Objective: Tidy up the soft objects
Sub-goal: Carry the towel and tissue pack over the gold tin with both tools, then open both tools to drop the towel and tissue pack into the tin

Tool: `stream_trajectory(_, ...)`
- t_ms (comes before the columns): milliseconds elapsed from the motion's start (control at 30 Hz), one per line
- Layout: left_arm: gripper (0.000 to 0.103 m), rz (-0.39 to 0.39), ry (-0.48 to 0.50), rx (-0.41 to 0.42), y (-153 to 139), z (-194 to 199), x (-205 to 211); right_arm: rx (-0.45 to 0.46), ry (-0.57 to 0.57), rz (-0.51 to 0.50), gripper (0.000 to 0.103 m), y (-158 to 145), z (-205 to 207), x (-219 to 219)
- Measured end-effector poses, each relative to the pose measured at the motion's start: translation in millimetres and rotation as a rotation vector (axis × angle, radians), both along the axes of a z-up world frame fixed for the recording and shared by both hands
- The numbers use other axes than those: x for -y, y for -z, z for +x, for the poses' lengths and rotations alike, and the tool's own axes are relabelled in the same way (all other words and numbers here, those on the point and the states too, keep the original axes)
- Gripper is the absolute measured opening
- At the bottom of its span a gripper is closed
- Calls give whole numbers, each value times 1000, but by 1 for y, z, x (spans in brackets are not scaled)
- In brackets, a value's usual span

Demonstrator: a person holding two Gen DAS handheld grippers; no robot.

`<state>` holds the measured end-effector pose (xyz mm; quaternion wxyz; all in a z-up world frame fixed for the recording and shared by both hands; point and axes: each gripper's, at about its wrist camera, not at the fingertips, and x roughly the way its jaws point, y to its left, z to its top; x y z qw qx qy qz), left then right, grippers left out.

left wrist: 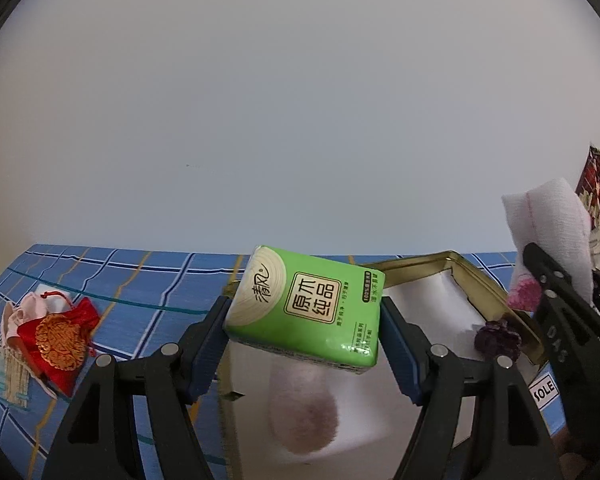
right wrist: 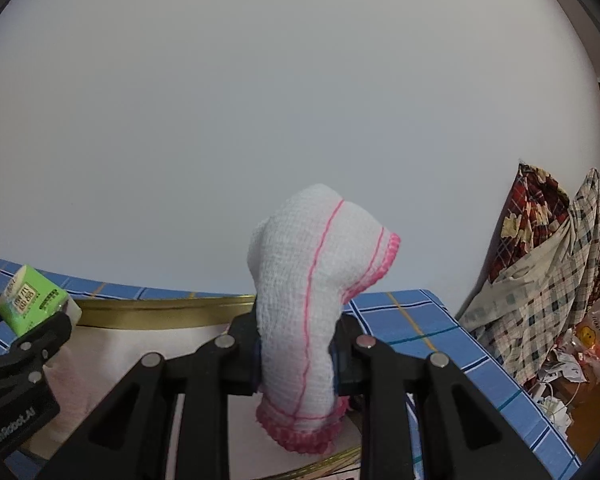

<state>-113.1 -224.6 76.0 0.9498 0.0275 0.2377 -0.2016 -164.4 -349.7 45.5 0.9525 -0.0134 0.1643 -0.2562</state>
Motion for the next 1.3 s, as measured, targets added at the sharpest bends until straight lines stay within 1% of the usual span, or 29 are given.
stream_trajectory(233, 73, 12, 15, -30, 5, 1, 13, -38, 10, -2, 24, 5, 1, 15)
stream_trajectory(500, 73, 32, 27, -38, 11, 1, 23, -99, -21, 61, 24, 14, 8, 29)
stream_trajectory(733, 73, 44, 44, -58, 16, 2, 35, -174, -49, 56, 24, 26, 19, 29)
stream_trajectory(833, 73, 47, 41, -75, 18, 4, 36, -210, -53, 70, 24, 33, 27, 32)
stream_trajectory(900, 73, 48, 45, -93, 21, 7, 37, -235, -60, 96, 24, 37, 32, 35)
stream_trajectory(1067, 73, 84, 33, -94, 27, 11, 43, -250, -86, 104, 24, 41, 37, 31)
stream_trajectory(1167, 73, 98, 24, -90, 28, 12, 46, -257, -103, 106, 28, 42, 41, 29)
stream_trajectory(1267, 73, 105, 20, -92, 31, 14, 48, -266, -114, 128, 36, 43, 44, 33)
stream_trajectory(1300, 73, 105, 20, -94, 32, 14, 48, -268, -116, 138, 45, 43, 44, 34)
